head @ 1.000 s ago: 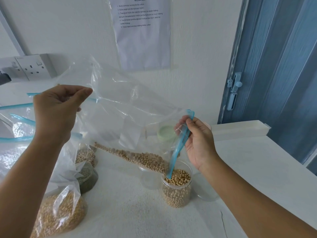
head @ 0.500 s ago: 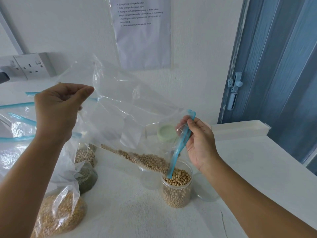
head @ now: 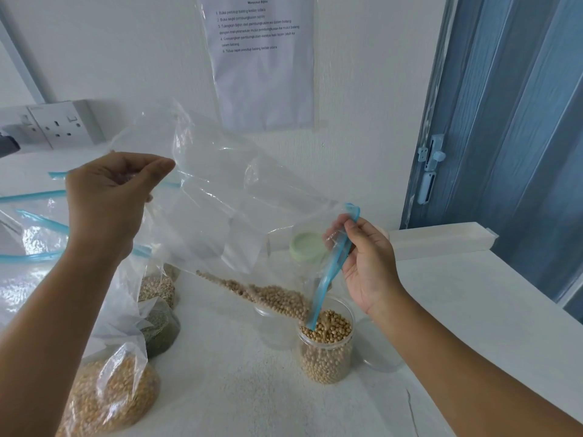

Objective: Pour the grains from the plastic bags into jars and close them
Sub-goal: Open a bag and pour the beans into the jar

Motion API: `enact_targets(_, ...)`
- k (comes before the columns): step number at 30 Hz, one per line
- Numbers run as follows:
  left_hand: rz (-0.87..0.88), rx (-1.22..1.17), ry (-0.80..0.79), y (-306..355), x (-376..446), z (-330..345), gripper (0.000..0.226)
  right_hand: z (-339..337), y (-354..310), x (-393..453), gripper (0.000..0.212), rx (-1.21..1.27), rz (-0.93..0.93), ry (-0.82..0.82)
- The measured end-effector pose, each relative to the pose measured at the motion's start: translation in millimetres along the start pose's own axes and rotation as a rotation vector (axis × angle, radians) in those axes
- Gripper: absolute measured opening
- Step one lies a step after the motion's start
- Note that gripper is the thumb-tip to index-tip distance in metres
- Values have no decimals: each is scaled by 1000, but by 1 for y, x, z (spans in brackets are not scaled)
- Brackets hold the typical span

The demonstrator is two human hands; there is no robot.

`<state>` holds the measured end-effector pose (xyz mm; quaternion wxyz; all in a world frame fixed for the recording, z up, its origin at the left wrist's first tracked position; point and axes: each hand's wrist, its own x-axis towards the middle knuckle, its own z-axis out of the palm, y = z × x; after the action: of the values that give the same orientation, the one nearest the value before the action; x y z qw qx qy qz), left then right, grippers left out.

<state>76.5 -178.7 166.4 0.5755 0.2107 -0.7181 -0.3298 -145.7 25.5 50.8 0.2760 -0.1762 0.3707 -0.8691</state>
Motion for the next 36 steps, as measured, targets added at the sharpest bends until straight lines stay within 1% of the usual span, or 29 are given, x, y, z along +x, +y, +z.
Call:
enact_targets(23, 7, 21, -20, 10, -4, 3, 11, -3, 0, -3, 21, 6, -6, 4)
enact_targets(26, 3, 8, -35, 14, -4, 3, 7, -3, 0, -2, 21, 10, -9, 3)
enact_targets(30, 22, -5, -47, 20, -3, 2, 20, -2, -3, -3, 22, 12, -19, 2)
enact_targets(36, -1, -12, -54, 19, -6, 3, 17, -4, -2, -4, 23, 1, -17, 8)
